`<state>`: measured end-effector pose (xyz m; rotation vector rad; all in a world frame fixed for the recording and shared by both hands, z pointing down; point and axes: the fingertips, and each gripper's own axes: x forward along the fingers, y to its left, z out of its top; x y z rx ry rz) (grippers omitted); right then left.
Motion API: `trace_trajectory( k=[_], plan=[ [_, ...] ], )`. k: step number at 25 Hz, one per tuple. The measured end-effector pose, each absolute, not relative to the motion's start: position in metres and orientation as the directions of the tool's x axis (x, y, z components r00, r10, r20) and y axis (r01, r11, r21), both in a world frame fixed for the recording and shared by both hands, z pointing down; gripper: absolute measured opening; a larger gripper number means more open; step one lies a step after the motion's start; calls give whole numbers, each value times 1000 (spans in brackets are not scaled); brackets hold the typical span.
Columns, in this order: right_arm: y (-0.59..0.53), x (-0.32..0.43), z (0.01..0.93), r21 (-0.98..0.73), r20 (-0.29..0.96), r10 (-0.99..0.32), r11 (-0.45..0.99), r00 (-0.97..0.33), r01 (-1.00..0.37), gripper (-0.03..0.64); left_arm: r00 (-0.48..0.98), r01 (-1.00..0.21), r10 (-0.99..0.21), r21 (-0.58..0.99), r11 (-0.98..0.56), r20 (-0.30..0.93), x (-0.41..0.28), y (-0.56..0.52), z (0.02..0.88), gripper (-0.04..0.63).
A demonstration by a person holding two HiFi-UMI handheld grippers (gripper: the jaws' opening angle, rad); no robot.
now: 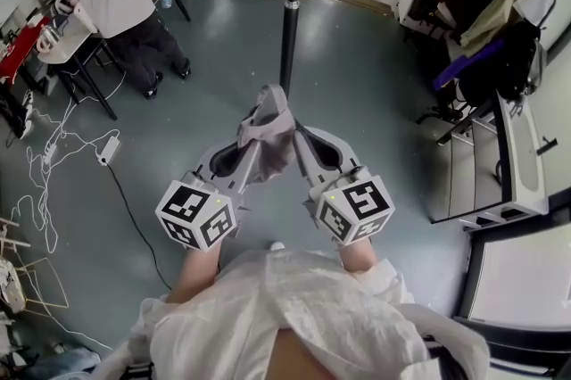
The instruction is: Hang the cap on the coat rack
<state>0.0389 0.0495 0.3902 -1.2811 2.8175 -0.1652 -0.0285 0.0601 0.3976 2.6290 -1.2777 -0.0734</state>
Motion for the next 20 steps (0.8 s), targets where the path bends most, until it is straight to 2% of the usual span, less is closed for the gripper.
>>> trace_trajectory(
  k=[11,20],
  plan=[
    [31,31,396,-88,28,-753,654,-658,-752,3,592,-788,-803,254,-561,63,-44,44,417,26],
    [28,38,404,-101,47,-741,664,-670,-741,3,616,-767,-787,262,-585,47,-23,37,412,26]
  ],
)
